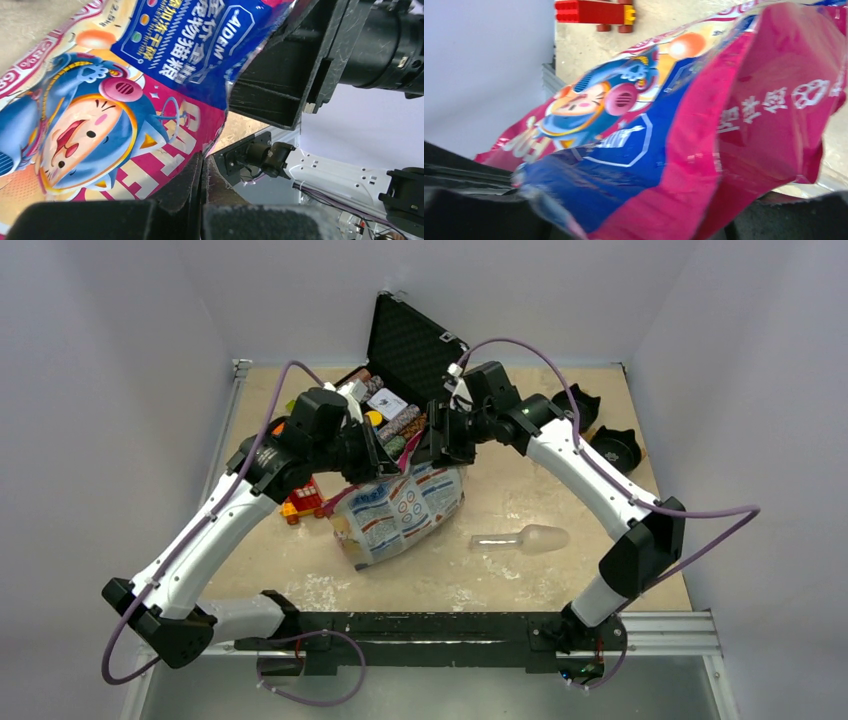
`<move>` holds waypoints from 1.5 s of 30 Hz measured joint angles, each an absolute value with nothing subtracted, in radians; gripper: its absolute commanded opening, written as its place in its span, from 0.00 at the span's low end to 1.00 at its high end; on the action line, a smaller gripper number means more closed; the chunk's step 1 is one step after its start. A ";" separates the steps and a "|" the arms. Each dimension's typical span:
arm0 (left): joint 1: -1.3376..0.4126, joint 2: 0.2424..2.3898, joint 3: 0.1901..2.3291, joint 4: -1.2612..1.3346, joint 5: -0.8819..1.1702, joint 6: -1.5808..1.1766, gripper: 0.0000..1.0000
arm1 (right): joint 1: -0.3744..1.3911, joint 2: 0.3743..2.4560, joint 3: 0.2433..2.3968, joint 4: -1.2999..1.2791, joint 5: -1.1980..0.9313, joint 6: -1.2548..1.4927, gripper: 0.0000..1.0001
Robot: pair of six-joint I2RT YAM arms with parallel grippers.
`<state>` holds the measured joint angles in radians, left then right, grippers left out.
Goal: Serve the pet food
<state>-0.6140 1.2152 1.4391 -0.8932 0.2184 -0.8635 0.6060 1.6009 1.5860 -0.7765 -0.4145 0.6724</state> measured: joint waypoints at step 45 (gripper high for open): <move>-0.624 1.267 1.208 -0.896 0.179 -0.778 0.20 | 0.596 1.593 1.216 -0.532 -0.601 0.867 0.76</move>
